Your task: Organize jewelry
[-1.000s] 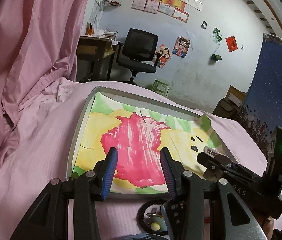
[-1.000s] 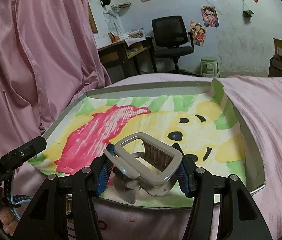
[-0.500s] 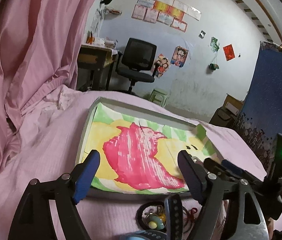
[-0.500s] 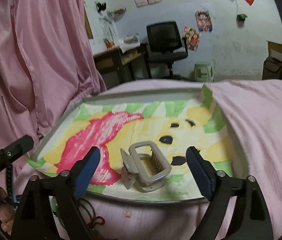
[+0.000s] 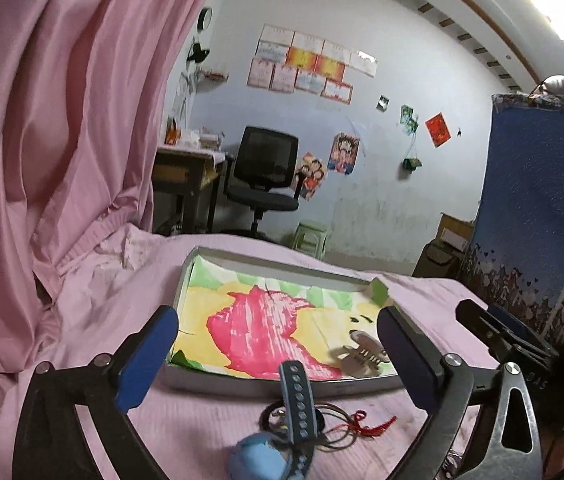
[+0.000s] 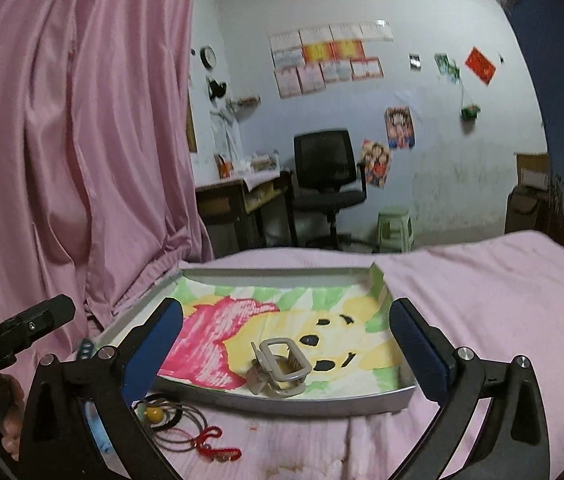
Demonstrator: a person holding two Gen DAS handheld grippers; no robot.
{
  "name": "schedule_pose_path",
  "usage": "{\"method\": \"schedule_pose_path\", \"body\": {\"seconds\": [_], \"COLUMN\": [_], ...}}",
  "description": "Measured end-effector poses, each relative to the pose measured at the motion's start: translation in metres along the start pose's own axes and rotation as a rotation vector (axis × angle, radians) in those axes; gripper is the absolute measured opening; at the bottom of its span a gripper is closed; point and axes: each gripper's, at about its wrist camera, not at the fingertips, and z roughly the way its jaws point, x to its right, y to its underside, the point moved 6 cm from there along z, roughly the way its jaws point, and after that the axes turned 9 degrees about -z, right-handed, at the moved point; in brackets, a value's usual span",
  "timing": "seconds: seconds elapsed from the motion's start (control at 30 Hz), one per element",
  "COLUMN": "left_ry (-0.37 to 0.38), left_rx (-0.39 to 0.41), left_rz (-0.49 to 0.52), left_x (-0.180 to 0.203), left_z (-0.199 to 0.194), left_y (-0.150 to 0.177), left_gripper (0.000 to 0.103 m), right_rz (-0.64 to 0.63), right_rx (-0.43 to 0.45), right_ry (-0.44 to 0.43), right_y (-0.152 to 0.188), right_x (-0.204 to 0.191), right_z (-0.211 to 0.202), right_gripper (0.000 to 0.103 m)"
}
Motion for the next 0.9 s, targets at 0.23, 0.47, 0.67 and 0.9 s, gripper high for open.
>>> {"method": "schedule_pose_path", "body": {"seconds": [0.23,0.47,0.67,0.9], "left_ry": [0.015,0.013,-0.001,-0.023], "left_rx": [0.037,0.025,-0.009,-0.088], "left_rz": [0.031,0.070,0.073,0.067], "left_x": [0.010,0.013,0.008,-0.001], "left_z": [-0.043,-0.073,-0.087,-0.088], "left_y": [0.014,0.037,0.056,0.077], "left_gripper": [0.103,0.103,0.103,0.103], "right_rz": [-0.051,-0.067,-0.074,-0.095], "right_rx": [0.046,0.036,-0.004,-0.126], "right_ry": [0.023,0.039,0.054,0.050], "right_y": [-0.001,0.012,0.036,0.067], "right_x": [0.000,0.002,0.004,0.004], "right_z": [-0.054,-0.094,-0.116,-0.118], "right_gripper": [0.102,0.102,0.102,0.102]}}
